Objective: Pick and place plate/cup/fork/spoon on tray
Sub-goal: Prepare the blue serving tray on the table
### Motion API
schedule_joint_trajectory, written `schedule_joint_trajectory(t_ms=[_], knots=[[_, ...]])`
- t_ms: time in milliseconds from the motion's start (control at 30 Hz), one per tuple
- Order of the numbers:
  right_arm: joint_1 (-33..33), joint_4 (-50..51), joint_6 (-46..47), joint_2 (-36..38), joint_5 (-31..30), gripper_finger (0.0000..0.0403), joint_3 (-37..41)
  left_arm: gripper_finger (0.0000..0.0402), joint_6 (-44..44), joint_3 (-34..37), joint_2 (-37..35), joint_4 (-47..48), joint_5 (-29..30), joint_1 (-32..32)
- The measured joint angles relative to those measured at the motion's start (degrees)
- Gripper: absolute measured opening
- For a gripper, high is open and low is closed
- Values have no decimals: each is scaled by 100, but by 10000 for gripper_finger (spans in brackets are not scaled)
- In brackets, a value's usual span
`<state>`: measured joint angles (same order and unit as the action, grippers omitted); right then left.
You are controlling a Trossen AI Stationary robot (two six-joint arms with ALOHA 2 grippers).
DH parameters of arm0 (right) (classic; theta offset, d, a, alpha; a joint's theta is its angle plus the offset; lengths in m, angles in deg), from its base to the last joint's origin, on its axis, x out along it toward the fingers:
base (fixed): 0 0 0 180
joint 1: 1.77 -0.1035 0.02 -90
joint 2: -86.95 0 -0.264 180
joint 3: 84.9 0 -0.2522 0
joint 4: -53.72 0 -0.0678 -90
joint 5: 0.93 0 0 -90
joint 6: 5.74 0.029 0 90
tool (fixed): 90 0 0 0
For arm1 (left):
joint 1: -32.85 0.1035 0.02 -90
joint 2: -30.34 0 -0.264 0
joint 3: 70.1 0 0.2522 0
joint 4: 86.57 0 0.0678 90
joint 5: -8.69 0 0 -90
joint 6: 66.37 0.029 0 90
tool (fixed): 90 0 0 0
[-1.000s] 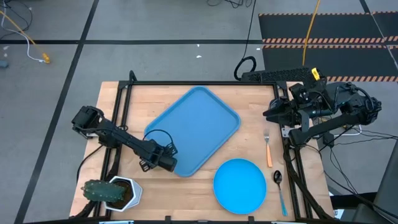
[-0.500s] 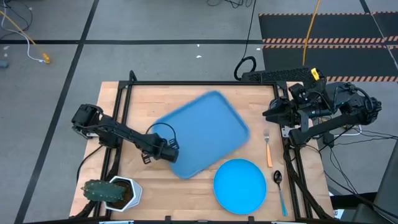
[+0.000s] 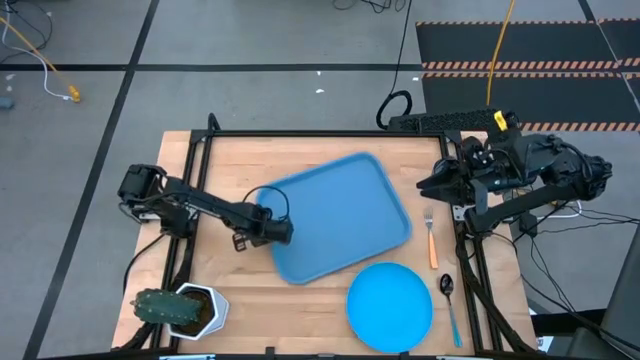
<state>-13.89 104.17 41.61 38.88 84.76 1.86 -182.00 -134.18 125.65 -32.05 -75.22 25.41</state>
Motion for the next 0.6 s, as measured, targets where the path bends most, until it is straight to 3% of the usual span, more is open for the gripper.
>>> schedule_joint_trajectory(t_ms=[433, 600], knots=[[0, -7, 120, -346, -119, 180, 0, 74, 3864, 24, -325, 595, -394, 1739], [0, -116, 105, -525, -380, 180, 0, 74, 4824, 19, -381, 949, -520, 2149]])
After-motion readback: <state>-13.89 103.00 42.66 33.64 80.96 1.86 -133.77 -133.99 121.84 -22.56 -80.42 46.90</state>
